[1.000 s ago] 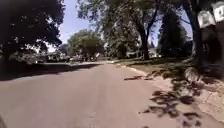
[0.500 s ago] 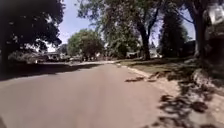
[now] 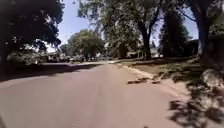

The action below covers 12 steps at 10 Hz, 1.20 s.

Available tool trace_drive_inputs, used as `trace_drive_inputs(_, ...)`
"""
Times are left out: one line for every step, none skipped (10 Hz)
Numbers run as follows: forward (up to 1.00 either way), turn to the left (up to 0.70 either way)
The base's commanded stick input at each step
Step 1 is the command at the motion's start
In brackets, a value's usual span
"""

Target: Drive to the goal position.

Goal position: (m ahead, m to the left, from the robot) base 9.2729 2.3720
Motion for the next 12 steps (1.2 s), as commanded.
trace_drive_inputs(0.50, 0.00)
trace_drive_inputs(0.50, 0.00)
trace_drive_inputs(0.50, 0.00)
trace_drive_inputs(0.50, 0.00)
trace_drive_inputs(0.50, 0.00)
trace_drive_inputs(0.50, 0.00)
trace_drive_inputs(0.50, 0.00)
trace_drive_inputs(0.50, 0.00)
trace_drive_inputs(0.50, 0.00)
trace_drive_inputs(0.50, 0.00)
trace_drive_inputs(0.50, 0.00)
trace_drive_inputs(0.50, 0.00)
